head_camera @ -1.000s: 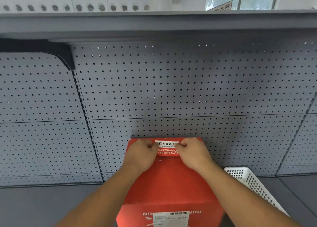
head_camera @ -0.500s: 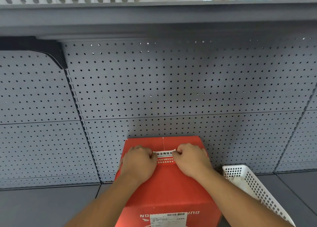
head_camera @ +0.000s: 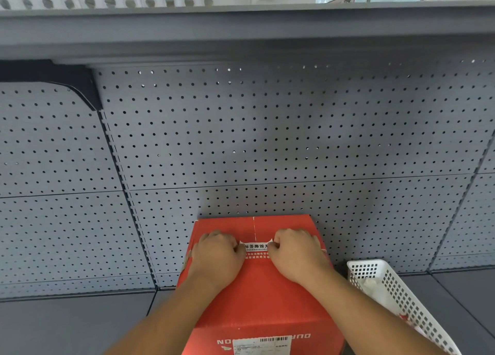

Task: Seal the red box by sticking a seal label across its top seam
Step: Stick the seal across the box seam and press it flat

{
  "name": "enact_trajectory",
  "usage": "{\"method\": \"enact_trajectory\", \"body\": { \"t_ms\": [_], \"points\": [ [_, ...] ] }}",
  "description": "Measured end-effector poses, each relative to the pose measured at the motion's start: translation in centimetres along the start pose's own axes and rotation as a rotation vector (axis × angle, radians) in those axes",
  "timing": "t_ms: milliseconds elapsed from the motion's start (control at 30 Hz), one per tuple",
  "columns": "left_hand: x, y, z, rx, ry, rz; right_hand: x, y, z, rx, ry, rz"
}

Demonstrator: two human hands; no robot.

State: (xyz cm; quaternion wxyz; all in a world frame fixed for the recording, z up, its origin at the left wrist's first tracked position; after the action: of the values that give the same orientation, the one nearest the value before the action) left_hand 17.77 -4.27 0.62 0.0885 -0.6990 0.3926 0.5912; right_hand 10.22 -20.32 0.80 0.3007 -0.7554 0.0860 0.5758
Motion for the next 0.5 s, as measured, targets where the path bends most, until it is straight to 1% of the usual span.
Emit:
{"method": "enact_trajectory", "body": {
  "t_ms": [133, 267, 367, 433, 500],
  "points": [
    [0.6, -0.8, -0.2, 0.008, 0.006, 0.025, 0.0, 0.1, -0.2, 0.001, -0.001, -0.033],
    [0.6, -1.3, 0.1, 0.041, 0.085, 0.089, -0.2, 0.7, -0.1, 0.003, 0.017, -0.122],
    [0.3, -1.1, 0.3, 0.131, 0.171, 0.128, -0.4, 1.0, 0.2, -0.012, 0.097, -0.182],
    [0.1, -0.5, 0.4, 0.209, 0.177, 0.145, -0.6, 0.9, 0.6, -0.074, 0.160, -0.205],
    [0.2, 0.5, 0.5, 0.299, 0.111, 0.131, -0.5, 0.2, 1.1, -0.203, 0.159, -0.172]
  ]
}}
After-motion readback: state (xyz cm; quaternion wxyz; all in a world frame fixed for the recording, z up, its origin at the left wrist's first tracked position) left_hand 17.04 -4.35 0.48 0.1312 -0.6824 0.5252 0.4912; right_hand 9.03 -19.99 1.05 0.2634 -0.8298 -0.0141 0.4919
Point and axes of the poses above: each hand's wrist, its own z-axis away from the middle knuckle, its own x-axis out of the palm, y = z × x, the point moved 5 cm from there along -z, towards the middle knuckle, and after that the axes turned 11 degrees about x, right-handed, at the moved point
